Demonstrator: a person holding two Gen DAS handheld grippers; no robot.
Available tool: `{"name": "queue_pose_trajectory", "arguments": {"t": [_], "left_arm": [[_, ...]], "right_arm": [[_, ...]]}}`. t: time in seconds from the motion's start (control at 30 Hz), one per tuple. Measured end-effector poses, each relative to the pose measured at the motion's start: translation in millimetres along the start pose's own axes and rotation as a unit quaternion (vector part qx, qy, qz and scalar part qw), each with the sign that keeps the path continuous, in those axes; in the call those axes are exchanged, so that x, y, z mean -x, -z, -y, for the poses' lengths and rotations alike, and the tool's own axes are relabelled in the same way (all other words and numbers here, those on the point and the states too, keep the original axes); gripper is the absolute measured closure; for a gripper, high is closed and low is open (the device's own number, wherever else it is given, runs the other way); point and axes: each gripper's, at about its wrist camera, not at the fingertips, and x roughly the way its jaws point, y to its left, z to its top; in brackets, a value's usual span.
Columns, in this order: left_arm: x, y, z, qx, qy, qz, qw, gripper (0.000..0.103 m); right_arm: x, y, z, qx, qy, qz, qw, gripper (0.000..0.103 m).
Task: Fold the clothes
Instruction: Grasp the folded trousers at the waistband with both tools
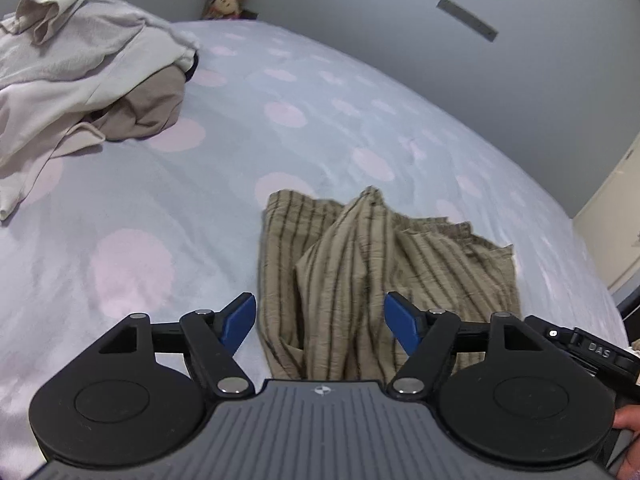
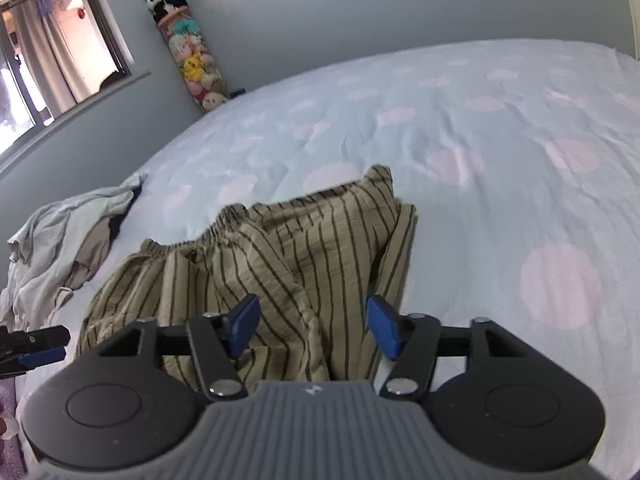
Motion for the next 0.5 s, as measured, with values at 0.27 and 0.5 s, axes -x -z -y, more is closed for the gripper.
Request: {"name": "queue_pose_trajectory", "arguments": {"t": [0.27,0.5], "left_arm": [[-13,-6,3,0.002,-0.003,0.013,0.9999,0.03],[-34,-7,-7,0.014,-0.003,-0.004,0.9999,0.03]], "right_arm": [[-15,-13,-8,0.01,0.0,0.005,1.0,0.017],[-41,-22,-11,0.023,0.017,0.003,1.0,0.01]]}}
